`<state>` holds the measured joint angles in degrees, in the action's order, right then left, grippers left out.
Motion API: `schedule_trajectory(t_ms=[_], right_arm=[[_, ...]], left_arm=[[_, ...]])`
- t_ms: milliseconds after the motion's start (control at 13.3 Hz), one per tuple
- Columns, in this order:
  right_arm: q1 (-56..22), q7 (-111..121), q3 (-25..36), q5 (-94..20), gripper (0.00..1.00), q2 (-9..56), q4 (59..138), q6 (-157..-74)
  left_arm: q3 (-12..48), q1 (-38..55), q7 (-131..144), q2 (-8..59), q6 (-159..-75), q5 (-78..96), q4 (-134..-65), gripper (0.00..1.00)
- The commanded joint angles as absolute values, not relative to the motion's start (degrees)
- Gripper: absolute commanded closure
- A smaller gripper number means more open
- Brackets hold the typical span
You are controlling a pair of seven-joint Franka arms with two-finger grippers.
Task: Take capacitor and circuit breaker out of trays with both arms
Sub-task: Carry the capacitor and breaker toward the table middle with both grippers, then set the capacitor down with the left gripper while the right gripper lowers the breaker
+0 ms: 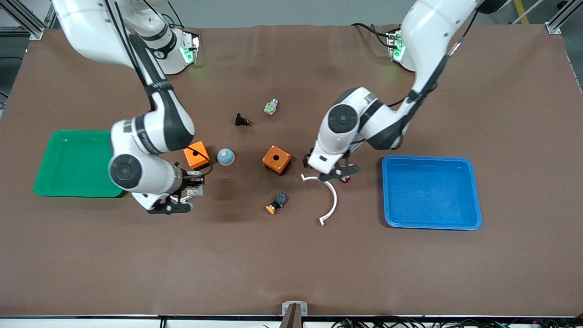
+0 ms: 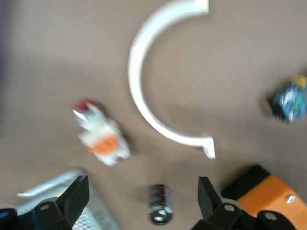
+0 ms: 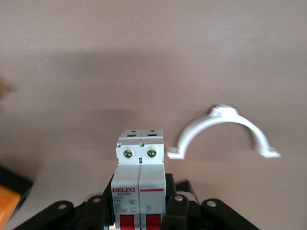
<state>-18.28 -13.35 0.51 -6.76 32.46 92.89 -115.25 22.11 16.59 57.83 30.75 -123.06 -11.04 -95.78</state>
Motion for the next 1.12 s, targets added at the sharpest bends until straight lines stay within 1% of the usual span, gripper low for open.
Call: schedule_trajectory(t_ms=[0,150,225,375,525,600,675,750,825,900,975,1050], right_arm=[[-21.1,-17.2,1.3,-8.2,0.82,36.7,92.2,-121.5],[-21.5,-20.4,1.3,-8.2,0.82,39.3,92.1,-126.8],[-21.6,-21.7,1.3,-8.1,0.82,39.9,92.1,-127.7],[-21.5,-21.9,1.3,-8.1,0.81,39.9,92.2,-127.4],[-21.4,-22.2,1.4,-8.1,0.79,40.2,92.2,-127.7],[-21.4,-22.2,1.4,-8.1,0.48,40.1,92.2,-127.4],[-21.5,-22.2,1.5,-8.1,0.06,39.6,92.2,-126.8],[-21.4,-22.1,1.5,-7.8,0.00,39.1,92.2,-126.5],[-21.4,-22.1,1.5,-7.8,0.00,37.6,91.8,-123.2],[-21.4,-22.2,1.6,-7.7,0.00,34.6,91.4,-118.8],[-21.4,-23.1,1.7,-7.6,0.00,31.2,91.2,-114.1],[-21.1,-23.6,1.8,-7.3,0.00,26.1,91.2,-107.6]], left_arm=[[22.2,11.3,52.1,26.5,-111.0,-15.3,-88.4,0.00],[22.3,7.8,45.1,24.8,-102.4,-20.4,-82.8,0.00],[22.4,5.4,39.9,23.7,-99.9,-20.7,-81.0,0.00],[23.0,0.9,30.6,20.2,-98.8,-19.8,-80.6,0.00],[23.0,-1.3,25.4,17.2,-95.1,-17.9,-80.6,0.00],[22.9,-2.9,23.7,15.5,-94.1,-16.1,-80.6,0.00],[23.0,-4.5,21.6,14.0,-93.4,-14.0,-80.6,0.00],[22.9,-6.3,19.0,12.5,-92.4,-11.8,-80.6,0.00],[22.1,-6.9,16.6,10.7,-91.3,-9.3,-81.0,0.00],[18.2,-5.7,14.4,7.9,-89.8,-6.9,-81.9,0.00],[14.3,-2.3,12.7,6.4,-89.1,-5.5,-83.2,0.00],[10.1,0.2,10.4,4.5,-87.7,-3.8,-84.5,0.00]])
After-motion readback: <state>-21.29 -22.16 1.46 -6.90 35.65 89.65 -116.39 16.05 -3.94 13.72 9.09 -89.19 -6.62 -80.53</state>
